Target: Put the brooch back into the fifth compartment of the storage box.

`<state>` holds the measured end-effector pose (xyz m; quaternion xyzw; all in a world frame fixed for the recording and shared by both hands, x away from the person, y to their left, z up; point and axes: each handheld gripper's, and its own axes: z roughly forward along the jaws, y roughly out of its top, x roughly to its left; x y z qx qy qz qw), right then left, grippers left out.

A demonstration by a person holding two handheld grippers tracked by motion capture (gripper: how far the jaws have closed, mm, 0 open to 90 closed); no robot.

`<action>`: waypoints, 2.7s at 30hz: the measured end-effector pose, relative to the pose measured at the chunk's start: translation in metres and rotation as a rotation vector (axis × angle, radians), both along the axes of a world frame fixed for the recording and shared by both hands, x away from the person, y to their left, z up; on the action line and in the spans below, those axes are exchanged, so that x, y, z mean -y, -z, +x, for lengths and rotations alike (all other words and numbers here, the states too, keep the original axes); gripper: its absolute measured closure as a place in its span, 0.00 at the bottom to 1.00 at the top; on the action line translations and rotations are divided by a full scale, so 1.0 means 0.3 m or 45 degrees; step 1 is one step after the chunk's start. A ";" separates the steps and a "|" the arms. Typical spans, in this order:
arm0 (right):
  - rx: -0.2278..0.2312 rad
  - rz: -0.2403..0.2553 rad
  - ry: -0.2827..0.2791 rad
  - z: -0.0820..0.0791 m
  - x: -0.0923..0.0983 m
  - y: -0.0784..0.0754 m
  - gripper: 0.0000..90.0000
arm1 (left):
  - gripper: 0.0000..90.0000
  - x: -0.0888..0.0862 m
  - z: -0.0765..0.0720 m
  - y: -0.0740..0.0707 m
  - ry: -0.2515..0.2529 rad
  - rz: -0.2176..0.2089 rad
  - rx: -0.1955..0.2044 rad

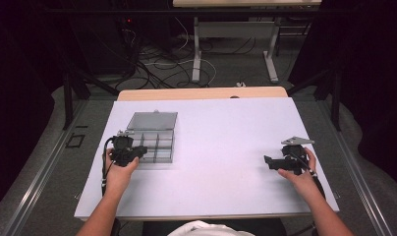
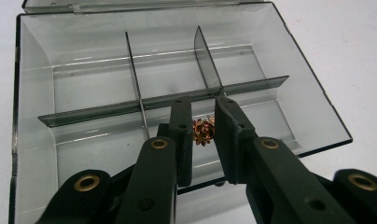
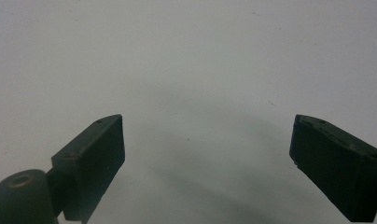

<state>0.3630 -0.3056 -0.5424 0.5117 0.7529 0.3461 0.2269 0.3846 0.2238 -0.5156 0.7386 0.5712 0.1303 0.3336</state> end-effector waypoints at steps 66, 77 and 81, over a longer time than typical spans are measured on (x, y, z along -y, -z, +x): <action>0.001 -0.001 -0.006 -0.003 0.000 0.000 0.11 | 0.44 0.022 0.005 0.009 0.052 0.043 0.123; 0.006 0.006 -0.006 -0.008 -0.006 -0.004 0.11 | 0.37 0.018 -0.016 -0.039 0.106 -0.007 0.186; 0.006 0.005 -0.003 -0.010 -0.005 -0.005 0.11 | 0.34 0.013 -0.025 -0.062 0.093 -0.006 0.204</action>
